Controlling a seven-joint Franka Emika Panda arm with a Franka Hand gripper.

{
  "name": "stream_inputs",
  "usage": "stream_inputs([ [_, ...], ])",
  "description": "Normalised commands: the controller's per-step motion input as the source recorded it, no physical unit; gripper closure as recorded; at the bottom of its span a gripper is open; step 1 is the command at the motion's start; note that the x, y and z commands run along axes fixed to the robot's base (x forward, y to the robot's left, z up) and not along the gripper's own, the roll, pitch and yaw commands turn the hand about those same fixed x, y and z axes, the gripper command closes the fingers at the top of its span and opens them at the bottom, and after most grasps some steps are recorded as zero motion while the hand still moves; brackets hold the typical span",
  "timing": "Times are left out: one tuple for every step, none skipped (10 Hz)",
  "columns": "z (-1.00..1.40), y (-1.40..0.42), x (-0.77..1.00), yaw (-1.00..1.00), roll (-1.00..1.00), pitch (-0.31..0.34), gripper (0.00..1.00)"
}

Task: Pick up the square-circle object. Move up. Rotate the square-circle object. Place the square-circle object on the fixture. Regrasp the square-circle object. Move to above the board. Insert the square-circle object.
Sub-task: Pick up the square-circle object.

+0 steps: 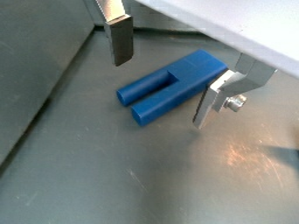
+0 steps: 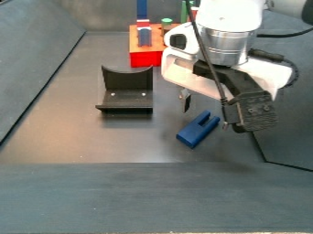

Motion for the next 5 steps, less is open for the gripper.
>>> stream_inputs([
  [-0.41,0.0,0.26,-0.17,-0.33,-0.236,0.0],
  [-0.36,0.0,0.09,-0.17,-0.36,-0.22,0.0],
  [-0.19,0.16,0.0,-0.17,-0.45,-0.239,0.0],
  [-0.1,0.22,-0.03,-0.14,-0.49,-0.246,0.0],
  [-0.26,0.2,-0.15,-0.1,-0.39,-0.25,0.0],
])
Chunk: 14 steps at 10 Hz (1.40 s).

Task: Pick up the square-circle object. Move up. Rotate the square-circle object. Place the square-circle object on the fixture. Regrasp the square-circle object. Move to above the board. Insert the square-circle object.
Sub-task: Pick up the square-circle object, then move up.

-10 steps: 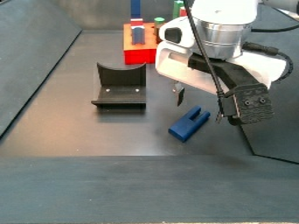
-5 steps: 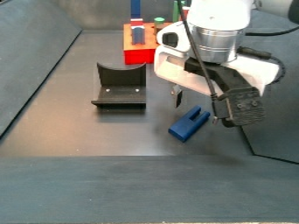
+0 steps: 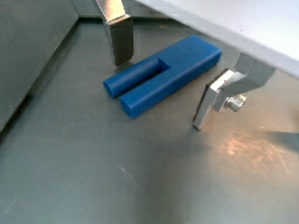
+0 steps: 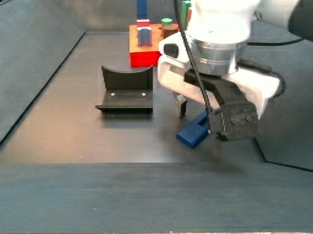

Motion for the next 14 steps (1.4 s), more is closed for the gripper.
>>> stream_inputs([
  [-0.27,0.19,-0.19,0.0,-0.29,-0.224,0.0],
  [-0.01,0.0,-0.24,0.0,-0.08,-0.219,0.0],
  [0.0,0.0,0.0,0.0,0.0,0.0,1.0],
  [0.0,0.0,0.0,0.0,0.0,0.0,1.0],
  [0.0,0.0,0.0,0.0,0.0,0.0,1.0],
  [0.0,0.0,0.0,0.0,0.0,0.0,1.0],
  [0.0,0.0,0.0,0.0,0.0,0.0,1.0],
  [0.0,0.0,0.0,0.0,0.0,0.0,1.0],
  [0.0,0.0,0.0,0.0,0.0,0.0,1.0],
  [0.0,0.0,0.0,0.0,0.0,0.0,1.0],
  [0.0,0.0,0.0,0.0,0.0,0.0,1.0],
  [0.0,0.0,0.0,0.0,0.0,0.0,1.0],
  [0.0,0.0,0.0,0.0,0.0,0.0,1.0],
  [0.83,0.0,0.0,0.0,0.0,0.0,1.0],
])
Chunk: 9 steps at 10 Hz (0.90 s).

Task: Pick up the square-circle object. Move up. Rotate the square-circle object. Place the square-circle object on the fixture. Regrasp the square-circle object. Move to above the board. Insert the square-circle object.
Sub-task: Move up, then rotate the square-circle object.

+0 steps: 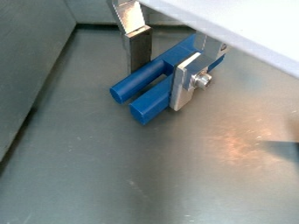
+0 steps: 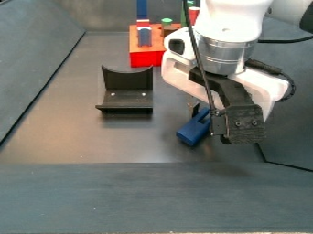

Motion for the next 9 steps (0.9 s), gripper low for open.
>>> stream_inputs([
  [0.72,0.0,-0.1,0.0,-0.01,0.066,1.0],
  [0.68,0.0,-0.12,-0.01,0.0,0.084,1.0],
  [0.58,0.0,-0.06,-0.02,0.01,0.104,1.0],
  [0.45,0.0,-0.03,-0.02,0.03,0.133,1.0],
  [0.36,0.0,-0.02,-0.02,0.05,0.15,1.0],
  [0.3,0.0,-0.02,-0.02,0.07,0.153,1.0],
  [0.18,-0.01,-0.02,0.0,0.09,0.157,1.0],
  [0.83,-0.72,0.25,0.0,0.0,0.0,1.0],
  [0.79,-0.7,0.24,0.01,0.01,0.001,1.0],
])
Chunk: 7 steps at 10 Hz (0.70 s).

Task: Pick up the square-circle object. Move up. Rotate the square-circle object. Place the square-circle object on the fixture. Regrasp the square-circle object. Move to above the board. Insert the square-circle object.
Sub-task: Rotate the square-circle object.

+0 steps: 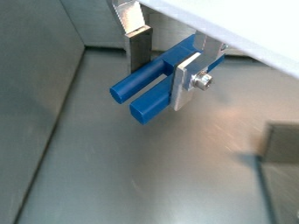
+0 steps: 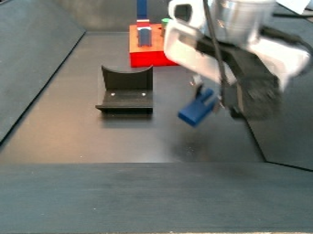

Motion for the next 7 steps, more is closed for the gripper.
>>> stream_inputs([
  [0.7,-0.48,0.12,0.02,0.03,0.048,1.0],
  [0.65,-0.34,0.07,0.02,0.06,0.066,1.0],
  [0.55,-0.14,0.02,0.02,0.09,0.099,1.0],
  [0.46,-0.08,0.01,0.03,0.1,0.135,1.0],
  [0.38,-0.05,0.0,0.03,0.12,0.153,1.0],
  [0.31,-0.04,-0.01,0.03,0.14,0.165,1.0],
  [0.25,-0.03,-0.01,0.03,0.16,0.174,1.0],
])
